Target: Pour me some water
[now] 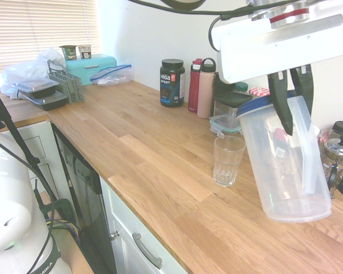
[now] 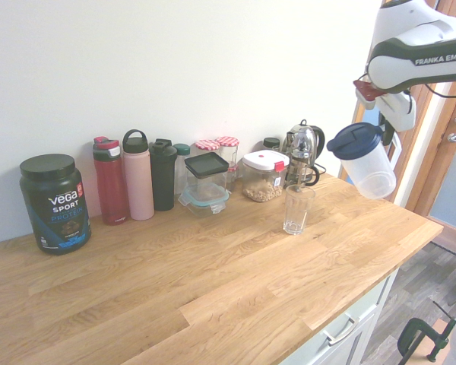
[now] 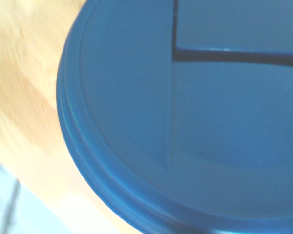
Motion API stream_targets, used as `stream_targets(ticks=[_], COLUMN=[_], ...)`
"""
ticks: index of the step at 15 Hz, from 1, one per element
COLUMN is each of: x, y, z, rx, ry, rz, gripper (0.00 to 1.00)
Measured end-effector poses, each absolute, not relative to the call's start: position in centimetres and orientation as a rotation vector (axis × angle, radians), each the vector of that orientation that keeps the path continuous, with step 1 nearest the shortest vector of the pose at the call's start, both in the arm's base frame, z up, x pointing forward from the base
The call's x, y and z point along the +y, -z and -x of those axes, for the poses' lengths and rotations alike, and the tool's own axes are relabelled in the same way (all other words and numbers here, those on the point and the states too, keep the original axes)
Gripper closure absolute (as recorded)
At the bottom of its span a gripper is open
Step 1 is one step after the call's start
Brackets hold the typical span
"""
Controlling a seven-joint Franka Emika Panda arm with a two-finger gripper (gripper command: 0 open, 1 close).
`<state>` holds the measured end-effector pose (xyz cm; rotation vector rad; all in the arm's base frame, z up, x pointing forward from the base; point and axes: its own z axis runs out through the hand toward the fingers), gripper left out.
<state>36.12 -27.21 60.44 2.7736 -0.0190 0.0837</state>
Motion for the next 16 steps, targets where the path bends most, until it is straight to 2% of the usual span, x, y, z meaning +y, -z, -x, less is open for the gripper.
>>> stream_targets(ticks=[8,12,16], x=[-31.2,-30.4,-27.3], y=[-55.6,-54.9,-57.2], z=[-36.8,-37.2,-31.7], rx=[-0.536,-0.840,-1.006], ry=[-0.292,-0.437,-0.443], rz=[-3.098,-3.101,-3.000], gripper=[1.00,1.00,1.00])
